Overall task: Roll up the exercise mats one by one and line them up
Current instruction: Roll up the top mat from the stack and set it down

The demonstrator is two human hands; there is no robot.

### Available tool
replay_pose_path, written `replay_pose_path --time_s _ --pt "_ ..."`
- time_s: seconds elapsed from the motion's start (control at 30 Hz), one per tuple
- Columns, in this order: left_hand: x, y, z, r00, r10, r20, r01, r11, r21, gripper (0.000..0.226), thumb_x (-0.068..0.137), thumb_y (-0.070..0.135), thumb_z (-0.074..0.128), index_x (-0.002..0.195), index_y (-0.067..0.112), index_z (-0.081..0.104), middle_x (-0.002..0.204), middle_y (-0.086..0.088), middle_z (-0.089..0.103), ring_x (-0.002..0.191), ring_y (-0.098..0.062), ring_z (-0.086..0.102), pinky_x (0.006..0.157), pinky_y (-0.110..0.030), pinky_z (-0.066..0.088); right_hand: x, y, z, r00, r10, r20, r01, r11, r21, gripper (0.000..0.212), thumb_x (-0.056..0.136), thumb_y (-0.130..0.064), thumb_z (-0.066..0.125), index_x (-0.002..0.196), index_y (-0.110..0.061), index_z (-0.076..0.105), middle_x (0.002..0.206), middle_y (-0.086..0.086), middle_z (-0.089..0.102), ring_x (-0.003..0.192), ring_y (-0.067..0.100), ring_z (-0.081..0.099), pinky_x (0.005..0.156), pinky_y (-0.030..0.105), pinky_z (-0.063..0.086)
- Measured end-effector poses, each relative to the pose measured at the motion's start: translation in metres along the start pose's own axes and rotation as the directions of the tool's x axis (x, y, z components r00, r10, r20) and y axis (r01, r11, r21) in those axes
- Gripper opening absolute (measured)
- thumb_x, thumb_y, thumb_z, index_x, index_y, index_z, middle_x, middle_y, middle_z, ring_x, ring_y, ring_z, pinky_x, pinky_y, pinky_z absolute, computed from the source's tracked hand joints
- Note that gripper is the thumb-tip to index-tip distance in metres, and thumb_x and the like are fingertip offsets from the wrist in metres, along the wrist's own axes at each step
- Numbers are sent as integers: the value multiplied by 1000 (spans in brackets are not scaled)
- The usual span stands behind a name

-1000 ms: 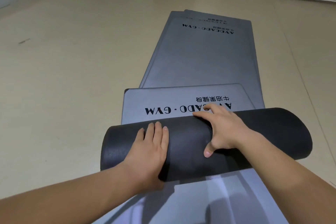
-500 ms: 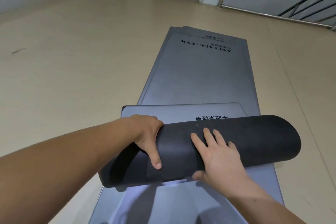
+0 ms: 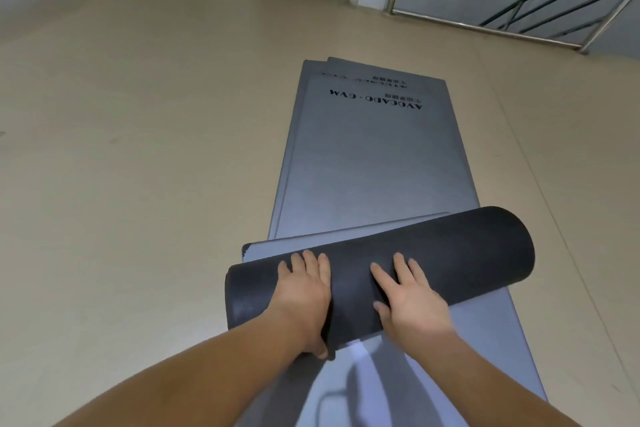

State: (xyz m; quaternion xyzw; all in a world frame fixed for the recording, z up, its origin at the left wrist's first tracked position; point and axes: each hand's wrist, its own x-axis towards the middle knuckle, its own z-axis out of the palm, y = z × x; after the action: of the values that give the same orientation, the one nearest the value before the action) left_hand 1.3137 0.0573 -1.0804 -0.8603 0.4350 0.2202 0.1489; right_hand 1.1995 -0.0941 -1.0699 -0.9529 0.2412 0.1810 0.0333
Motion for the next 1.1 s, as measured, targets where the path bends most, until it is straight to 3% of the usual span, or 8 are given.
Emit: replay_pose_path --time_s 0.07,0.23,0.33,0.43,0.57,0.73,0.93,1.1 --pt "8 -3 2 1000 -14 13 14 1000 2 159 67 74 86 162 -4 -15 169 -32 7 155 -52 16 126 -61 23 8 4 -9 992 15 122 -28 994 104 78 100 -50 59 164 -43 13 175 -3 -6 161 23 -6 115 43 43" --pt "19 -16 3 998 7 -60 -12 996 -85 150 59 71 87 164 8 1 158 -17 29 143 -38 35 123 -52 31 19 18 -9 967 247 68 -256 947 197 77 98 -71 42 162 -48 5 173 2 -6 160 30 -4 117 54 36" --pt "30 -27 -9 1000 2 -25 -6 987 -159 143 54 68 89 161 15 12 151 -8 39 135 -31 43 117 -44 39 18 28 6 867 465 180 -485 704 519 81 94 -79 35 159 -57 -8 158 20 19 134 37 43 112 50 44" --pt "41 -32 -15 999 -29 16 32 982 -186 138 44 70 88 155 22 22 145 0 47 129 -26 50 109 -41 47 19 22 19 865 462 198 -453 547 704 83 93 -79 42 147 -67 -20 148 24 26 105 34 61 108 44 49" --pt "48 -32 -24 992 -81 93 98 976 -196 137 38 71 86 153 30 26 141 11 51 126 -20 53 103 -40 52 21 7 42 872 467 147 -371 434 821 95 92 -77 49 158 -56 -15 167 23 -17 143 44 41 110 42 43" --pt "53 -23 -40 975 -130 181 162 971 -175 130 38 67 90 149 35 31 133 16 54 121 -17 56 98 -38 54 12 4 64 730 545 413 -437 -92 895 118 88 -58 72 167 -20 -7 169 21 9 145 38 37 114 45 34" --pt "60 -38 -33 987 -83 135 103 984 -149 131 36 76 86 148 36 32 129 15 56 120 -19 59 97 -41 56 20 -51 72 827 500 258 -310 22 951 129 84 -67 70 163 -22 -22 173 13 -9 152 35 29 116 45 35" --pt "68 -80 -27 994 72 87 -34 923 -382 104 59 73 88 148 46 44 137 22 58 128 -12 57 109 -38 48 25 -86 73 768 580 274 -216 -169 962 136 77 -62 81 162 -36 -21 173 7 7 155 27 24 125 41 24"
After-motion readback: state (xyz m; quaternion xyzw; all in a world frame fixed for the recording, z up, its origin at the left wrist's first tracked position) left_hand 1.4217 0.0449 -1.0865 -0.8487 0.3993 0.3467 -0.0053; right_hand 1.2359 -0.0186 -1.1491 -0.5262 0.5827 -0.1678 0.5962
